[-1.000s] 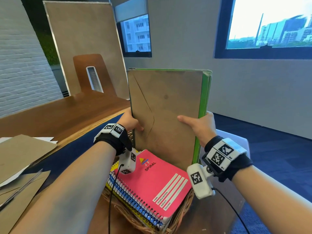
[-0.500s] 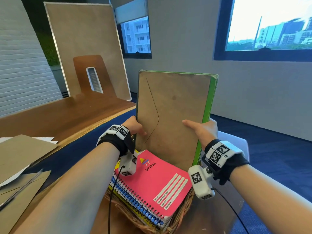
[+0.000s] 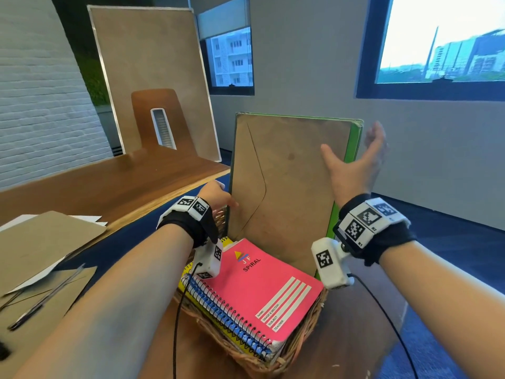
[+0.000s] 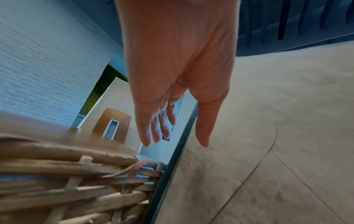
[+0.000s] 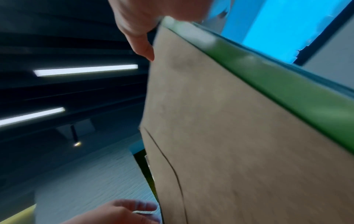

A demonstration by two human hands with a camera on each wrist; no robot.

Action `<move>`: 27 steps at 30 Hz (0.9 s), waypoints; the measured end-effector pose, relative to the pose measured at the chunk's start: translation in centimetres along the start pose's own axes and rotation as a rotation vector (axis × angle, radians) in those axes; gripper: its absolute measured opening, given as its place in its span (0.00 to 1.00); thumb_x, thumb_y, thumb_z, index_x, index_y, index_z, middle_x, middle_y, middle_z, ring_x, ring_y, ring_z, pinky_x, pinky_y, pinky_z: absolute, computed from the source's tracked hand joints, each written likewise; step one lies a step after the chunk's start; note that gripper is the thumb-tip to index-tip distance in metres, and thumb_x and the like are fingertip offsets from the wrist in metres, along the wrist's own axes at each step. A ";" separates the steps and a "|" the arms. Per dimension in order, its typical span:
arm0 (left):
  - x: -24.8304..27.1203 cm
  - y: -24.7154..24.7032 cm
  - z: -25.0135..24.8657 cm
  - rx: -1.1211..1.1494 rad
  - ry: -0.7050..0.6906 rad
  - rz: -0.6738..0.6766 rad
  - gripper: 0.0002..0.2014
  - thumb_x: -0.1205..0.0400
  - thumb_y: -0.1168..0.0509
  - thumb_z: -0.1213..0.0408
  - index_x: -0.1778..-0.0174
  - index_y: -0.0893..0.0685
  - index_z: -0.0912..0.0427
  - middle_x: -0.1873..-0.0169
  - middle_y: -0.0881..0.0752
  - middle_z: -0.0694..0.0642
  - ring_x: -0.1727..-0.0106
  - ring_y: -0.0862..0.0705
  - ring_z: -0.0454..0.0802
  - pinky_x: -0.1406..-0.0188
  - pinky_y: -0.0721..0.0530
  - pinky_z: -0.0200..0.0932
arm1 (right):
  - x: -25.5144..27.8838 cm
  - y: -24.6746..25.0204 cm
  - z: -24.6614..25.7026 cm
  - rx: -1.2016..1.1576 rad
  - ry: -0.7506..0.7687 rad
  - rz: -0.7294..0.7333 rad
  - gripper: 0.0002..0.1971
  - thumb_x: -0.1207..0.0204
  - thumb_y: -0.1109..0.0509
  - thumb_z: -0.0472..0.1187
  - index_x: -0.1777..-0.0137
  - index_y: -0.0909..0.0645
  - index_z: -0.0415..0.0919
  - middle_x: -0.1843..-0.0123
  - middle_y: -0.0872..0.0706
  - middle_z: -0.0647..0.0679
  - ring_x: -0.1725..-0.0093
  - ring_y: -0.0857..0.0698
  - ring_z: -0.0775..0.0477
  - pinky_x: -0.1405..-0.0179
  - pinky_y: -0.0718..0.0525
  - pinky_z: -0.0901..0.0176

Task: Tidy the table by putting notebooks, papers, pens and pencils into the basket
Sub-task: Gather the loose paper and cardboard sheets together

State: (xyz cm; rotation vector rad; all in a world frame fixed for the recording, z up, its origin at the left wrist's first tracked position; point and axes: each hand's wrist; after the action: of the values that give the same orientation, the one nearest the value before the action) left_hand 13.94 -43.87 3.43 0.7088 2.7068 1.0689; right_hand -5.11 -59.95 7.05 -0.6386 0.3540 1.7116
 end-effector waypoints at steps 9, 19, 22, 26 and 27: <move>4.1 4.6 1.4 -0.176 -0.182 -0.329 0.16 0.22 0.32 0.65 0.38 0.22 0.61 0.44 0.17 0.57 0.42 0.20 0.54 0.49 0.23 0.41 | 3.9 -4.9 8.6 -0.112 0.473 0.143 0.32 0.31 0.28 0.38 0.27 0.31 0.33 0.32 0.27 0.40 0.31 0.30 0.52 0.28 0.33 0.65; 12.4 12.8 9.7 -0.338 -0.052 -0.585 0.07 0.18 0.39 0.64 0.50 0.17 0.61 0.53 0.14 0.58 0.50 0.17 0.56 0.51 0.20 0.48 | 14.2 -12.0 12.1 -0.340 0.322 0.637 0.21 0.26 0.28 0.38 0.33 0.24 0.38 0.39 0.21 0.48 0.41 0.24 0.58 0.41 0.31 0.83; 15.7 14.7 13.6 -0.404 0.054 -0.612 0.08 0.17 0.41 0.65 0.54 0.18 0.63 0.56 0.14 0.61 0.53 0.18 0.59 0.53 0.20 0.49 | 18.0 -13.8 12.9 -0.330 0.271 0.829 0.17 0.25 0.29 0.36 0.36 0.21 0.39 0.42 0.20 0.48 0.43 0.24 0.58 0.42 0.29 0.75; 20.0 16.2 18.3 -0.436 0.181 -0.610 0.07 0.17 0.41 0.65 0.57 0.20 0.61 0.59 0.15 0.61 0.55 0.19 0.61 0.53 0.19 0.51 | 22.9 -16.2 12.6 -0.114 0.197 1.160 0.13 0.25 0.32 0.37 0.41 0.17 0.40 0.41 0.20 0.46 0.42 0.20 0.50 0.42 0.25 0.64; 21.0 16.5 19.4 -0.463 0.194 -0.606 0.07 0.17 0.42 0.65 0.57 0.20 0.61 0.59 0.15 0.61 0.55 0.18 0.61 0.54 0.19 0.51 | 24.0 -16.8 12.3 -0.060 0.170 1.243 0.12 0.25 0.32 0.37 0.42 0.17 0.39 0.41 0.19 0.44 0.41 0.19 0.47 0.42 0.23 0.59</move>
State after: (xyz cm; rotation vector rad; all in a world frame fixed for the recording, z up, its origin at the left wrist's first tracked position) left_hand 7.44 -11.56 1.04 -0.2835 2.3935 1.5391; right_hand 5.09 -29.92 4.54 -0.6434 0.9538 2.8479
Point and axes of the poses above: each hand's wrist, its own x-axis away from the middle knuckle, its own y-axis out of the back of the hand, z = x × y
